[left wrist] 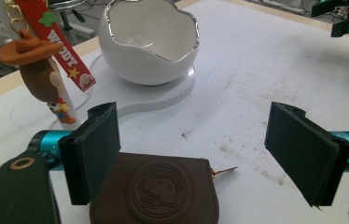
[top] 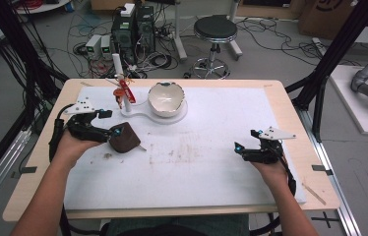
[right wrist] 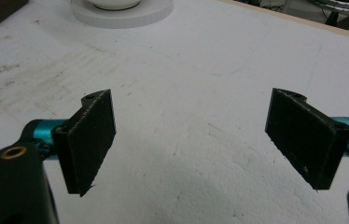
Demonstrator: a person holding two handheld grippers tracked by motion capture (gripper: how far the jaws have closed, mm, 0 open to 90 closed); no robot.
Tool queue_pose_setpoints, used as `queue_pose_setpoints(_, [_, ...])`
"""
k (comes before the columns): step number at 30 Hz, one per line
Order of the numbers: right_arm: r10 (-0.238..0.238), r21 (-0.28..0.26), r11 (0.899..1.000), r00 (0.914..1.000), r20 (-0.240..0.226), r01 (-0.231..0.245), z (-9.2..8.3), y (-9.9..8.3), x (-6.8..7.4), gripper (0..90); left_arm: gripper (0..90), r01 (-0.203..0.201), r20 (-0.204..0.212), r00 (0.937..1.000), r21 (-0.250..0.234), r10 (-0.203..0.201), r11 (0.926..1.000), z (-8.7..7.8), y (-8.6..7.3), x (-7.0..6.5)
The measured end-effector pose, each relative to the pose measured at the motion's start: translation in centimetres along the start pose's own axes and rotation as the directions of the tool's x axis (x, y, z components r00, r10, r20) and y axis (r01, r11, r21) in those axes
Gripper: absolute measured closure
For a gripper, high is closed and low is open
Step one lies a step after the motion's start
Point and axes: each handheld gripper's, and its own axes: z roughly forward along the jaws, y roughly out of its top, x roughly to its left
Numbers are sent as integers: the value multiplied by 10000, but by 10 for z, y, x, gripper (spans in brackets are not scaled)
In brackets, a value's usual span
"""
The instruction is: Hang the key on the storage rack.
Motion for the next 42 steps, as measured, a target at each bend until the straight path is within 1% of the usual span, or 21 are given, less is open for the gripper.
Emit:
queue_pose_setpoints(4, [-44,-37,10000,10000,4,44,-1,0,0,161,169,13,-16,10000,-51,-13,10000,-2,-5,-1])
queue_pose_setpoints(7, [-56,36,10000,10000,-16,56,-1,0,0,161,159,72,-78,9999,-55,-73,10000,-3,-11,0])
queue_pose_setpoints(11, [-61,2,10000,10000,-24,61,-2,0,0,161,158,111,44,9999,-13,-111,9999,-2,-19,-1])
queue_pose_setpoints(14, [-55,-5,10000,10000,-21,55,-2,0,0,161,158,91,219,9997,-16,-91,10000,-3,-22,-3])
queue_pose_setpoints(22, [-67,9,10000,10000,-35,67,-3,-1,-1,161,158,-5,443,9990,59,2,10000,-4,-25,-5])
queue_pose_setpoints(27, [-178,-66,9998,9998,12,178,-2,0,0,161,158,17,458,9989,-9,-17,10000,-6,-27,-7])
queue_pose_setpoints(31, [-75,-69,9999,10000,19,75,1,1,0,161,158,188,535,9984,-117,-181,9998,-8,-31,-6])
queue_pose_setpoints(33, [-22,-28,10000,10000,37,22,2,2,0,161,158,209,596,9980,-145,-200,9997,-8,-31,-5])
queue_pose_setpoints(36, [-23,-18,10000,9999,99,24,1,2,0,161,158,214,630,9978,-238,-198,9995,-8,-31,-3])
queue_pose_setpoints(39, [69,20,10000,9998,188,-69,2,2,-1,161,158,165,679,9976,-196,-151,9997,-10,-32,-3])
queue_pose_setpoints(42, [33,20,10000,9998,201,-34,4,3,0,161,158,163,661,9977,-186,-151,9997,-11,-33,-3])
